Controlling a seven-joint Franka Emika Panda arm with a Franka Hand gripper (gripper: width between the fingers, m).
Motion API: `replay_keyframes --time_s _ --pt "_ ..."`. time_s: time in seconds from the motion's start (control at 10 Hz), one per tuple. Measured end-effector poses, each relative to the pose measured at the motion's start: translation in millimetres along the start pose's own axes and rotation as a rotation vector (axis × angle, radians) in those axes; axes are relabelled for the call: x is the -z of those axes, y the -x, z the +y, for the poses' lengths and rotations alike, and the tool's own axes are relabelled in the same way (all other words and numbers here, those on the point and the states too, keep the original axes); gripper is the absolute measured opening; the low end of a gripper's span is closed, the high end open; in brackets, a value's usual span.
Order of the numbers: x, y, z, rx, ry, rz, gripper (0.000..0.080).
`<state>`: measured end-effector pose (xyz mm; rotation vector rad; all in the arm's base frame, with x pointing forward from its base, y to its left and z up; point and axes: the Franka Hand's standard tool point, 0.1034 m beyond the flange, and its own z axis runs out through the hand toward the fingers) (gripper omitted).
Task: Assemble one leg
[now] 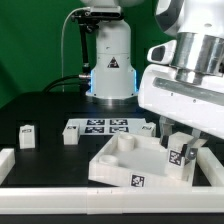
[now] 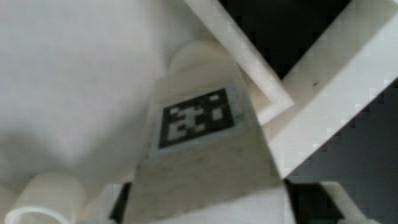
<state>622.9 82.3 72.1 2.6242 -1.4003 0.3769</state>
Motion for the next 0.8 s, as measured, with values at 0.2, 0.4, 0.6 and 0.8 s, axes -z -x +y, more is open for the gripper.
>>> replay_keyframes --time_s 0.2,0.4,0.6,0.8 --pt "0.0 0.4 -0.1 0.0 0.0 0.0 0.0566" --pt "0.0 0.4 -0.2 0.001 0.0 0.0 0.0624" --pt "0.0 0.4 -0.2 0.001 0.0 0.0 0.0646" --pt "0.0 0.4 -0.2 0.001 0.0 0.0 0.0649"
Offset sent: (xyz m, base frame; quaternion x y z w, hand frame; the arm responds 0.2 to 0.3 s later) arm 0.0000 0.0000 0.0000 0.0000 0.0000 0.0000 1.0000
